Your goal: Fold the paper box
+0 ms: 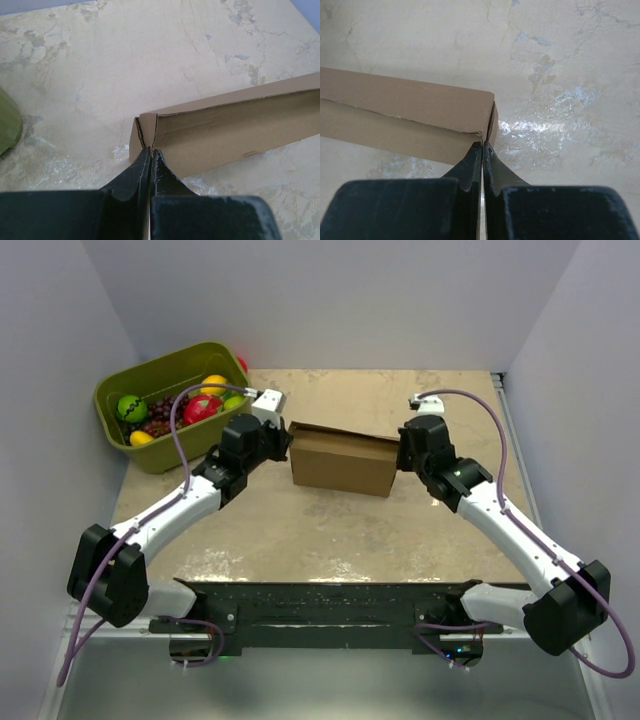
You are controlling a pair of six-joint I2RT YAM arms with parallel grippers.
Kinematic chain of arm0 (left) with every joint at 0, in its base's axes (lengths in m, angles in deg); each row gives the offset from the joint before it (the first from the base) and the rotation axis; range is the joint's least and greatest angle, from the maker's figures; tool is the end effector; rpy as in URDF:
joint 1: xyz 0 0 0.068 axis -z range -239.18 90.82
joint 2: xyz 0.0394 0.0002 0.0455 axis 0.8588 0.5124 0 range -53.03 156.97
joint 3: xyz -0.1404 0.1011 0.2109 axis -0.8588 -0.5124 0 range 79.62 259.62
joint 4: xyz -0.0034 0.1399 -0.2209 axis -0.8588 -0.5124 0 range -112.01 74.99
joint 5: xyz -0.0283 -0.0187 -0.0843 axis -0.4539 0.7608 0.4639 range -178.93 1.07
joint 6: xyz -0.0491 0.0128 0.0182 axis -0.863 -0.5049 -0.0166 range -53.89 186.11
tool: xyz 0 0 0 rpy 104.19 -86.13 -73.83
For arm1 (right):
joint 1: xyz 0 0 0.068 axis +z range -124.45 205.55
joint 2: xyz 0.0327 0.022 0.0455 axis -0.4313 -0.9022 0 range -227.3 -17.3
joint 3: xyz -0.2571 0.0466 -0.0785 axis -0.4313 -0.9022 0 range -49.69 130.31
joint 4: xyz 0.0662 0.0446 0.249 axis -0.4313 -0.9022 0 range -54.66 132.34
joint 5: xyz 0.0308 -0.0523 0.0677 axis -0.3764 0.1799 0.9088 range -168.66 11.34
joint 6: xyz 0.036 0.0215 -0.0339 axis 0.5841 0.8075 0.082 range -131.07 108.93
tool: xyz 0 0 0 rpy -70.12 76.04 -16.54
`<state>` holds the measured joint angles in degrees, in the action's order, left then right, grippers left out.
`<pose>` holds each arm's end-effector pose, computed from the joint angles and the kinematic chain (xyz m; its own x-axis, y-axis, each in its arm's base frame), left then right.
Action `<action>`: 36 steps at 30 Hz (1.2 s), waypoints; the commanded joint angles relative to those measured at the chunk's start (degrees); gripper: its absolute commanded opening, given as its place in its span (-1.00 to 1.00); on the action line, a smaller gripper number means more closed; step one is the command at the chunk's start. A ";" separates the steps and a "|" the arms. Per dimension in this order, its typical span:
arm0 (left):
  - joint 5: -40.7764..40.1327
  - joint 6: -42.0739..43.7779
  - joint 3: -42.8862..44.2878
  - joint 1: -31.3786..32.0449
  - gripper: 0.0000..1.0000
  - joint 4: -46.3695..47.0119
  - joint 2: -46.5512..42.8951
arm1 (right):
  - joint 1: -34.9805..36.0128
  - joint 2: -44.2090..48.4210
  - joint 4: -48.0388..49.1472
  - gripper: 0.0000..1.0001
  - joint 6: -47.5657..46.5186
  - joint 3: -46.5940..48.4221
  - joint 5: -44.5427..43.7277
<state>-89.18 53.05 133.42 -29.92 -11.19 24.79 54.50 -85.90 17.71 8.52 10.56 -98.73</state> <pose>0.2753 -0.1540 0.2888 -0.4030 -0.0332 -0.9146 0.4045 0.8899 -0.2106 0.2378 0.1176 0.3247 -0.5167 0.0742 -0.8530 -0.0313 0.9939 0.1054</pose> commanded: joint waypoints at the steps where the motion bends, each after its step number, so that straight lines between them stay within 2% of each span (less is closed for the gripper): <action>1: -0.80 -1.18 -5.63 0.10 -1.00 -6.71 1.46 | 1.37 -1.19 -4.82 -1.00 1.76 -3.12 1.71; 6: -5.28 -0.39 -5.72 0.19 -1.00 -8.64 1.37 | 1.37 -0.92 -4.82 -1.00 1.94 -3.47 0.48; 13: -0.98 -0.12 -6.34 0.54 -1.00 -7.15 1.90 | 1.55 -0.75 -4.47 -1.00 2.03 -4.09 0.91; 16: -0.54 0.40 -3.27 0.54 -0.64 -8.21 0.76 | 1.55 -0.66 -4.73 -1.00 1.76 -3.30 0.74; 17: -0.37 0.58 -2.39 0.54 -0.46 -8.38 0.23 | 1.64 -0.66 -4.73 -1.00 1.76 -3.12 0.74; 20: -0.10 1.54 1.38 0.45 -0.34 -9.17 -0.21 | 1.64 -0.75 -4.91 -1.00 1.67 -2.94 0.83; 27: -0.63 3.92 7.98 0.36 -0.34 -10.40 1.54 | 1.55 -0.57 -5.09 -1.00 1.59 -3.03 0.74; 36: -0.28 3.74 9.74 0.45 -0.40 -8.04 2.07 | 1.64 -0.75 -5.35 -1.00 1.41 -2.77 0.56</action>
<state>-89.77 55.48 140.48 -29.53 -20.68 26.81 55.53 -85.83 18.24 9.26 8.76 -100.07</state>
